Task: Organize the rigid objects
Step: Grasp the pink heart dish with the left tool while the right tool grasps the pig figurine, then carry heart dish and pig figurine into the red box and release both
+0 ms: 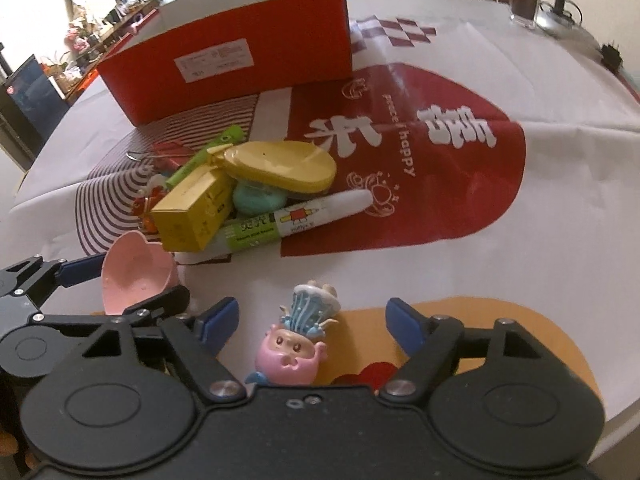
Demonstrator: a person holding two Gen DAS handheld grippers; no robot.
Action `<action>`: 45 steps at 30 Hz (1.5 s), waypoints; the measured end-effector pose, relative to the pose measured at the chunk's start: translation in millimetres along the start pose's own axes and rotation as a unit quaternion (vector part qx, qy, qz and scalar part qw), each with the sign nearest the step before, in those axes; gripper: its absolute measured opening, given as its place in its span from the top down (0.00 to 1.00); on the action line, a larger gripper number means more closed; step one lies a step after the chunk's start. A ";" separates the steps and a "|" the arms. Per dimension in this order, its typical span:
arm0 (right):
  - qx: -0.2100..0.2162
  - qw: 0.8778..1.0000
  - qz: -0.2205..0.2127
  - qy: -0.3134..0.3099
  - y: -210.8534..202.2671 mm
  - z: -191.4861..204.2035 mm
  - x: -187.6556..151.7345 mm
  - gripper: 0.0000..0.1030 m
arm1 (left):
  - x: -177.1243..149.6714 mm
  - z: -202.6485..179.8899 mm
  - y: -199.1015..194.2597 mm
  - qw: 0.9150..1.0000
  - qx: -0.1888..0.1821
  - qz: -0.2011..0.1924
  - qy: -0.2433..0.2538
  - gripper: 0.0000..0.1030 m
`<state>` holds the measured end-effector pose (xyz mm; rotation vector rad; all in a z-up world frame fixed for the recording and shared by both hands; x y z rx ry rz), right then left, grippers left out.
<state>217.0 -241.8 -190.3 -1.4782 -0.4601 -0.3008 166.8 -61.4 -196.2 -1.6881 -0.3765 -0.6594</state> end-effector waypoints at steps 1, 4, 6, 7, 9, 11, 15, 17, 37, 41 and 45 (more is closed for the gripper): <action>-0.002 1.000 0.004 0.002 1.4 1.0 -0.3 0.30 | 0.0 -0.2 1.1 1.000 0.001 0.000 0.001 0.18; -0.010 1.000 0.006 0.008 1.5 1.5 -2.1 0.33 | 0.6 -1.5 2.7 1.000 0.001 -0.002 0.004 0.18; -0.005 1.000 0.009 0.018 0.2 0.5 -3.7 0.36 | 1.0 -1.9 2.9 1.000 0.001 -0.003 0.005 0.18; -0.005 1.000 0.009 0.019 -0.4 1.0 -4.4 0.37 | 1.4 -1.8 3.1 1.000 0.002 -0.004 0.006 0.18; -0.012 1.000 0.007 0.013 -1.0 3.3 -5.3 0.43 | 2.1 -1.3 3.7 1.000 0.001 -0.004 0.007 0.18; -0.014 1.000 0.005 0.010 -1.2 4.4 -5.7 0.46 | 2.9 -0.5 3.9 1.000 0.003 -0.004 0.007 0.18; -0.010 1.000 0.005 0.014 -2.3 4.7 -4.9 0.62 | 3.9 -1.1 3.7 1.000 0.008 -0.005 0.013 0.19; -0.011 1.000 0.004 0.013 -3.5 6.3 -5.2 0.63 | 3.9 -3.5 3.8 1.000 0.015 -0.003 0.024 0.19; 0.009 0.999 -0.028 0.013 -26.0 6.9 0.4 0.87 | 13.0 13.0 -33.2 1.000 0.023 -0.021 -0.005 0.24; 0.015 0.999 -0.036 0.021 -33.9 4.1 2.8 0.88 | 17.9 18.4 -46.4 0.999 0.018 -0.028 -0.019 0.24; 0.026 0.998 -0.048 0.021 -47.4 2.3 11.8 0.96 | 24.8 20.9 -60.1 0.999 0.015 -0.038 -0.025 0.24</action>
Point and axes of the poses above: each gripper's, at about its wrist camera, not at the fingertips, and y roughly the way its jaws point, z to its left, x to its top, the point moved 2 cm from there along y, roughly the way its jaws point, and after that the axes turned 8 degrees about -x, right-handed, at the moved point
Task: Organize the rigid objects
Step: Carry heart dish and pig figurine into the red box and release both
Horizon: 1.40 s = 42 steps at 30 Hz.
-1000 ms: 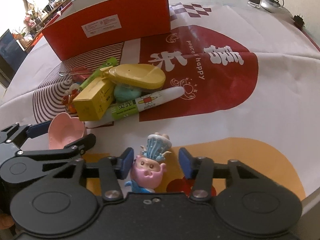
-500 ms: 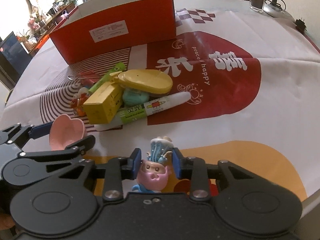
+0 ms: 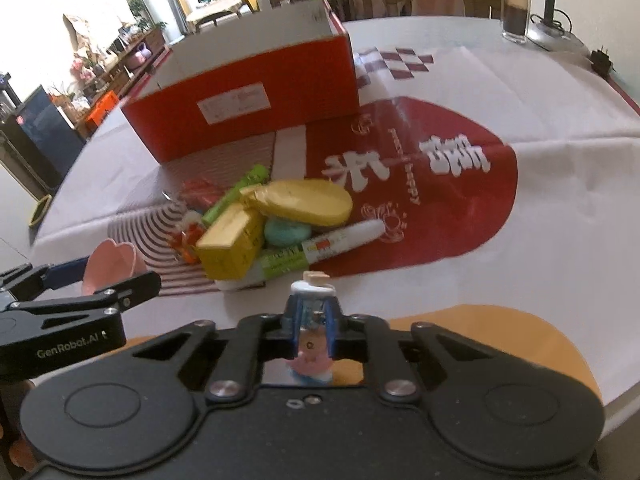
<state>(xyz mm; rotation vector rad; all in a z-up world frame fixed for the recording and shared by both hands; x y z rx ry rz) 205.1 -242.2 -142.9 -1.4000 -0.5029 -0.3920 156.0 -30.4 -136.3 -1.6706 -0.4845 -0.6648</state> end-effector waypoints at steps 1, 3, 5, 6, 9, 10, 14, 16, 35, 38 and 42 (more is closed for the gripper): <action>0.001 1.000 -0.006 -0.001 -3.4 -0.3 4.0 0.96 | 2.4 0.5 -3.5 1.000 -0.001 -0.004 -0.002 0.24; 0.002 1.000 -0.014 -0.008 -6.1 0.0 9.5 0.96 | 7.1 1.2 -8.3 1.000 -0.004 -0.009 -0.004 0.24; -0.004 1.000 -0.015 -0.012 -3.3 -1.4 13.3 0.96 | 11.7 2.4 -12.1 1.000 -0.004 -0.014 -0.004 0.24; -0.005 1.000 -0.013 -0.008 -1.5 -2.7 14.1 0.96 | 13.3 3.1 -13.5 1.000 -0.003 -0.017 -0.004 0.24; -0.004 1.000 -0.008 -0.006 2.5 -5.7 16.3 0.96 | 17.0 6.5 -15.5 1.000 0.001 -0.020 -0.008 0.24; -0.003 1.000 -0.008 -0.007 2.2 -5.9 18.0 0.96 | 17.9 7.5 -15.7 1.000 0.002 -0.020 -0.010 0.24; 0.004 1.000 -0.020 -0.011 -4.1 -5.3 28.7 0.96 | 22.5 11.5 -16.3 1.000 0.005 -0.019 -0.015 0.24; 0.007 0.999 -0.028 -0.015 -8.4 -4.2 37.6 0.96 | 26.4 12.8 -17.2 1.000 0.004 -0.022 -0.017 0.24; 0.047 0.992 -0.108 -0.048 -25.5 19.6 177.7 0.96 | 130.2 36.9 -12.2 0.997 0.019 -0.071 -0.009 0.24; 0.050 0.991 -0.116 -0.052 -19.4 23.1 196.9 0.96 | 148.5 39.2 -5.2 0.996 0.035 -0.078 -0.005 0.24; 0.053 0.990 -0.114 -0.057 -5.9 25.9 216.9 0.96 | 169.6 44.8 8.3 0.996 0.046 -0.079 -0.002 0.24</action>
Point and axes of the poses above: each gripper's, at about its wrist camera, not at the fingertips, and y roughly the way its jaws point, z to its left, x to its top, the point moved 2 cm from there along y, roughly the way its jaws point, and after that the axes turned 8 degrees about -x, right-handed, at the moved point
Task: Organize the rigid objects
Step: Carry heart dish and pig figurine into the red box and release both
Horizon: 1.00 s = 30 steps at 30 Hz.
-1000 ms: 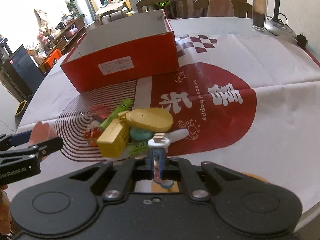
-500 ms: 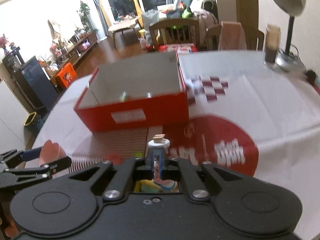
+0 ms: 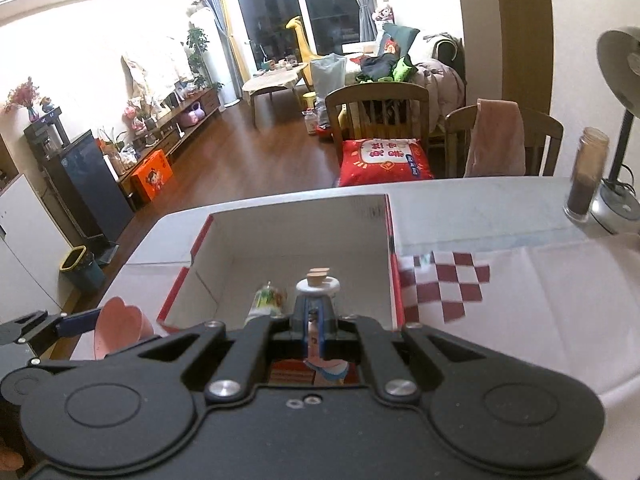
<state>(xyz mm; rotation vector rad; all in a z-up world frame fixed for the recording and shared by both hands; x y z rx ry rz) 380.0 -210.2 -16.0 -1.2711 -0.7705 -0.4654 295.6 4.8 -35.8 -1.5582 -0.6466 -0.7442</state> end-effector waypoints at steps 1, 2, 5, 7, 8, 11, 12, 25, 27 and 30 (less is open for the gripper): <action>0.001 1.000 0.002 -0.001 5.9 -0.4 3.5 0.96 | 4.5 1.6 5.2 1.000 0.004 0.000 0.000 0.24; 0.002 1.000 0.003 -0.003 11.7 -0.6 6.8 0.96 | 9.5 3.5 11.7 1.000 0.007 0.003 -0.002 0.24; 0.003 1.000 0.001 -0.008 24.3 -1.0 9.9 0.96 | 23.1 7.1 31.5 1.000 0.008 0.011 -0.002 0.24; 0.006 1.000 0.006 -0.006 33.8 -2.6 10.5 0.96 | 28.4 8.1 44.2 1.000 0.009 0.020 0.005 0.24; 0.006 1.000 0.009 -0.008 39.5 -3.1 10.4 0.96 | 30.1 8.3 50.2 1.000 0.012 0.021 0.008 0.24; 0.007 1.000 0.020 -0.010 56.9 -4.7 9.5 0.96 | 33.1 8.2 72.7 0.999 0.023 0.035 0.012 0.24; 0.006 1.000 0.023 -0.011 62.2 -5.6 9.3 0.96 | 32.3 9.3 79.5 0.999 0.026 0.040 0.011 0.24; 0.008 0.997 0.063 -0.038 121.7 -8.3 -2.0 0.96 | 30.5 13.2 155.6 0.993 0.035 0.115 -0.013 0.24; 0.009 0.997 0.068 -0.045 128.6 -7.1 -3.0 0.97 | 30.5 11.5 162.8 0.992 0.036 0.121 -0.010 0.24; 0.014 0.995 0.077 -0.062 138.4 -1.5 -3.7 0.97 | 30.1 8.6 170.4 0.991 0.037 0.126 -0.004 0.24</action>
Point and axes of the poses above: each gripper's, at about its wrist camera, not at the fingertips, and y roughly the way its jaws point, z to its left, x to its top, the point moved 2 cm from there along y, roughly the way its jaws point, and after that the axes turned 8 degrees about -x, right-handed, at the moved point
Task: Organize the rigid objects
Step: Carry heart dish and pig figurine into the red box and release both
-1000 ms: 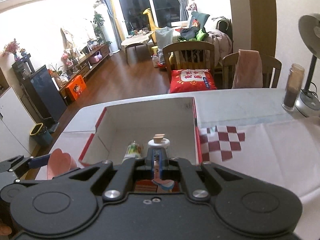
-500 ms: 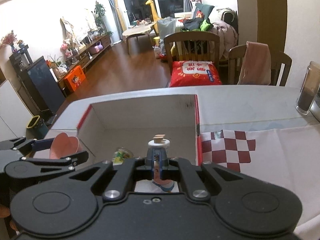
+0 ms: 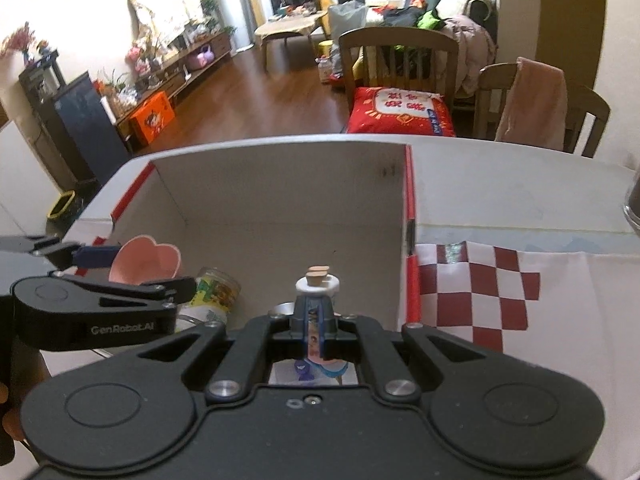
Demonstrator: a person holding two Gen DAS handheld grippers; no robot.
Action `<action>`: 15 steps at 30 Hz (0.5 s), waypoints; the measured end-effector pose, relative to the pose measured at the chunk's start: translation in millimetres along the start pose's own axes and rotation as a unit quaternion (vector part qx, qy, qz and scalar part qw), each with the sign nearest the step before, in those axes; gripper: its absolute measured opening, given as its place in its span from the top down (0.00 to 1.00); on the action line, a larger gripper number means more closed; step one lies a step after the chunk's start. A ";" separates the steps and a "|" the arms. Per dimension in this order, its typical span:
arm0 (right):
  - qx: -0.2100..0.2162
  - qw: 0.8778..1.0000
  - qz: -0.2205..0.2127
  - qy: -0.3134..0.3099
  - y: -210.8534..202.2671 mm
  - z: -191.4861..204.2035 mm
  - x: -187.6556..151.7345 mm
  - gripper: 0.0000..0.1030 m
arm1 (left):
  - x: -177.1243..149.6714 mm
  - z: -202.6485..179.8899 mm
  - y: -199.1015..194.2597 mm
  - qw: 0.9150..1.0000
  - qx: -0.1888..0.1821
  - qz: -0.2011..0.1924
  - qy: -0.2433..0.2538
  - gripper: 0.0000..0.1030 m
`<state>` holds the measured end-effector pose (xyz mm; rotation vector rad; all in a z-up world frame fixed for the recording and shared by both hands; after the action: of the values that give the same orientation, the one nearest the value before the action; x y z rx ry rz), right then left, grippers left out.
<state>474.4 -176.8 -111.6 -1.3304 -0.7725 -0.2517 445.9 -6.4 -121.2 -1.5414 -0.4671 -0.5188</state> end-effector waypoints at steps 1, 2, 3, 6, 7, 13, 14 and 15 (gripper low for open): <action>0.002 1.000 0.003 -0.006 3.4 2.2 1.0 0.97 | 0.3 -0.8 1.6 1.000 0.000 0.000 0.001 0.24; 0.003 1.000 0.006 -0.010 7.3 2.5 1.3 0.97 | 0.6 -1.3 4.1 1.000 -0.001 0.003 0.002 0.24; 0.003 1.000 0.009 -0.013 11.4 2.2 2.3 0.97 | 1.0 -2.1 6.8 1.000 -0.002 0.006 0.003 0.24; 0.002 1.000 0.019 -0.013 21.1 3.0 4.8 0.96 | -0.2 -2.5 12.4 1.000 -0.001 0.015 0.004 0.24; 0.003 1.000 0.024 -0.014 24.0 3.3 5.6 0.96 | -0.1 -2.0 14.0 1.000 -0.003 0.018 0.001 0.24; 0.010 0.999 0.036 -0.021 31.5 5.9 7.2 0.96 | -0.6 -1.8 22.3 1.000 0.004 0.030 -0.007 0.24; 0.012 0.999 0.037 -0.022 31.2 5.7 8.3 0.95 | -0.9 -1.1 23.5 0.999 0.004 0.032 -0.010 0.24; 0.012 0.999 0.036 -0.024 31.0 6.7 8.3 0.94 | -1.1 0.0 24.5 0.999 0.002 0.035 -0.014 0.24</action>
<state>496.1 -160.5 -130.2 -1.3431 -0.7640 -0.1520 459.4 -7.3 -141.7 -1.5571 -0.4340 -0.4417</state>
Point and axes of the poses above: each gripper's, at about its wrist camera, not at the fingertips, and y roughly the way its jaws point, z to its left, x to its top, the point moved 2 cm from there along y, roughly the way its jaws point, and after that the axes turned 8 degrees about -x, right-handed, at the moved point
